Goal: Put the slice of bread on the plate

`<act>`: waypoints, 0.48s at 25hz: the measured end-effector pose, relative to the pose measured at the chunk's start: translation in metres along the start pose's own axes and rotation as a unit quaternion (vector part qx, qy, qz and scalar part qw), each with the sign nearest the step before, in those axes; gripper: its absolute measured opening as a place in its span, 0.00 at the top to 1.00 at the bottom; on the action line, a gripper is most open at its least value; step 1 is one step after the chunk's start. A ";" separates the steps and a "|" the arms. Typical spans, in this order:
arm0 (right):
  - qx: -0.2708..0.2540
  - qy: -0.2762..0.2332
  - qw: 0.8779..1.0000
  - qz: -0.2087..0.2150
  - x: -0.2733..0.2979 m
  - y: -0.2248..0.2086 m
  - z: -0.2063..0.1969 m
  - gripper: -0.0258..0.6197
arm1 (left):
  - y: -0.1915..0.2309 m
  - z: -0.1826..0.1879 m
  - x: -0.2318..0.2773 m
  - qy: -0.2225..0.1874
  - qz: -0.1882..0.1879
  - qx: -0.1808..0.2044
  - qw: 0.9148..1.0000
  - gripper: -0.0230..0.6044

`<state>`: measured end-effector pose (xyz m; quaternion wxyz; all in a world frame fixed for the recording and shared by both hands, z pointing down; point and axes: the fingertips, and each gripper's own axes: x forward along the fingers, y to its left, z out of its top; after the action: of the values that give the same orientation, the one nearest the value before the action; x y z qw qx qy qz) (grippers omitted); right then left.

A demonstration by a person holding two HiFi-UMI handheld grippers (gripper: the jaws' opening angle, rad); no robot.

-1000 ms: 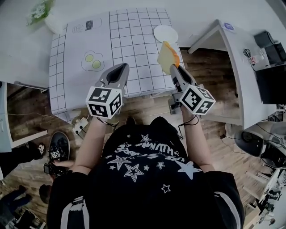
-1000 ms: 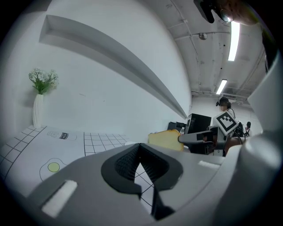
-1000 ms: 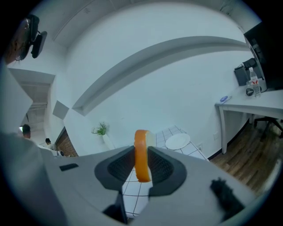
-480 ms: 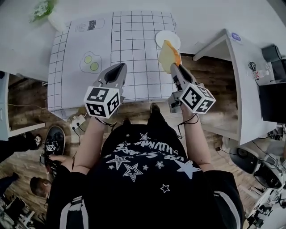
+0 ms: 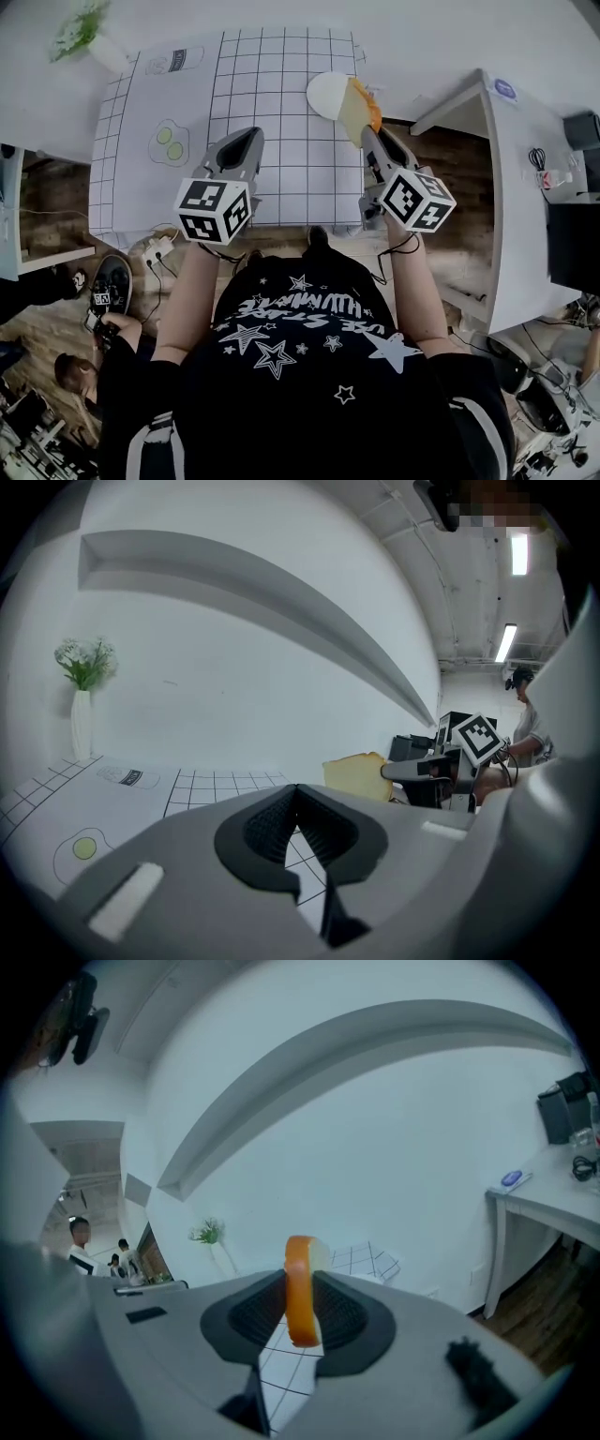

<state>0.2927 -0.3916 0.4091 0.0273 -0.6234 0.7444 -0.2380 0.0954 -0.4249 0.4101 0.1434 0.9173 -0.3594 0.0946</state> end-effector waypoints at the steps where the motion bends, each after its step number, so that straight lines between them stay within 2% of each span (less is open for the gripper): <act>1: -0.015 0.004 1.000 0.000 0.001 -0.006 0.002 0.82 | -0.004 0.000 0.006 0.002 0.001 0.001 1.000 0.95; 4: -0.072 0.013 0.997 0.000 0.008 -0.021 0.008 0.82 | -0.012 0.000 0.023 0.006 0.005 0.004 1.000 0.95; 8: -0.165 0.038 0.986 -0.004 0.023 -0.037 0.010 0.82 | -0.017 0.006 0.040 0.001 0.019 0.006 1.000 0.95; 12: -0.214 0.058 0.975 0.009 0.042 -0.046 0.009 0.82 | -0.019 0.010 0.051 -0.004 0.038 0.005 0.999 0.95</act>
<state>0.3289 -0.4395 0.4302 -0.1480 -0.5929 0.7841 -0.1087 0.1458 -0.4473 0.4109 0.1339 0.9041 -0.3938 0.0984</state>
